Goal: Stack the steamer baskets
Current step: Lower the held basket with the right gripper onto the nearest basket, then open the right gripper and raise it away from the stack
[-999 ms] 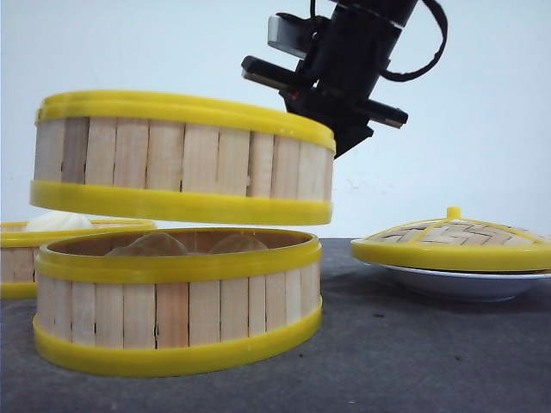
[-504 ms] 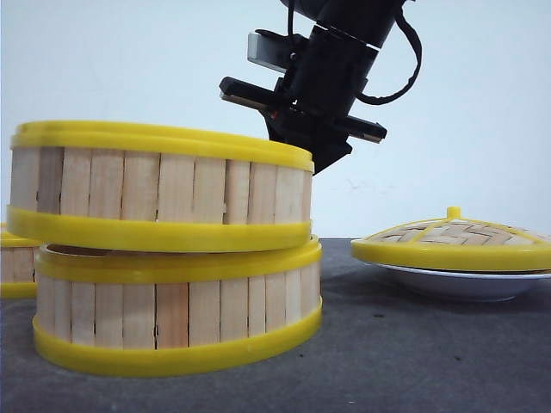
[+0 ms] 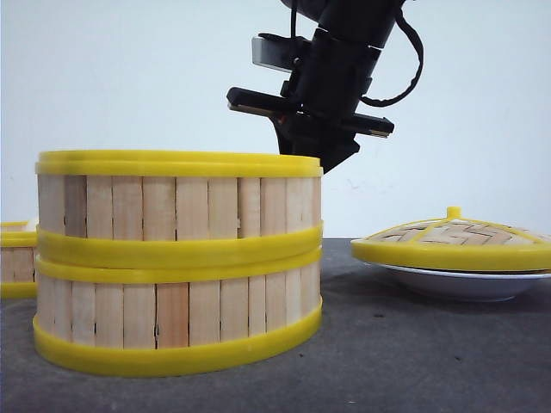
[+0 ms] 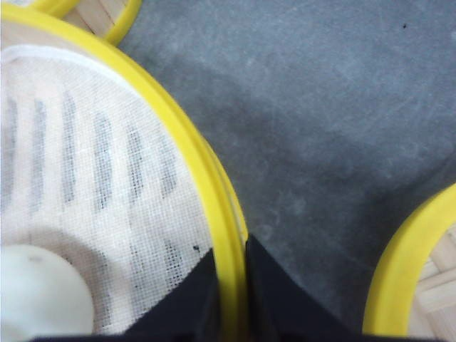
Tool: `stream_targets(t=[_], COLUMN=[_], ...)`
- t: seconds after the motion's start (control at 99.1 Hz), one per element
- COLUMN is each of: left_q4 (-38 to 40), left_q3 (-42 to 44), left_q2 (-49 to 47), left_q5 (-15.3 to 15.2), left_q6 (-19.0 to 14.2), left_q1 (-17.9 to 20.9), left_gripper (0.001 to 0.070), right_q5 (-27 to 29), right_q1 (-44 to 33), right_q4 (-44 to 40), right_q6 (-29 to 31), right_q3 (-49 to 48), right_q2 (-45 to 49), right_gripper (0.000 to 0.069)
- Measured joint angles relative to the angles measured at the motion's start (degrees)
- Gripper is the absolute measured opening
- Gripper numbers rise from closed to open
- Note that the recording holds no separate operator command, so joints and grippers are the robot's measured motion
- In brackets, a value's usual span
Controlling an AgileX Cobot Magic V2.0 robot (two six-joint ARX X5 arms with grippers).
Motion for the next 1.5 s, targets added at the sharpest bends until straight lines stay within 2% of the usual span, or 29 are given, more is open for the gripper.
stream_targets(t=[1.331, 1.412, 1.503], left_q4=[-0.1, -0.1, -0.1], left_q3=[0.0, 0.0, 0.0], left_q2=[0.0, 0.0, 0.0], left_q5=[0.0, 0.0, 0.0], left_q6=[0.0, 0.0, 0.0], left_q1=[0.0, 0.0, 0.0], left_gripper=[0.0508, 0.0508, 0.0508], right_q5=[0.5, 0.5, 0.7], right_q1=[0.0, 0.0, -0.1], right_q4=[1.1, 1.1, 1.2], right_q6=[0.0, 0.0, 0.0], right_q3=[0.1, 0.1, 0.1], right_q2=[1.9, 1.9, 2.0], right_gripper=[0.0024, 0.0087, 0.0277])
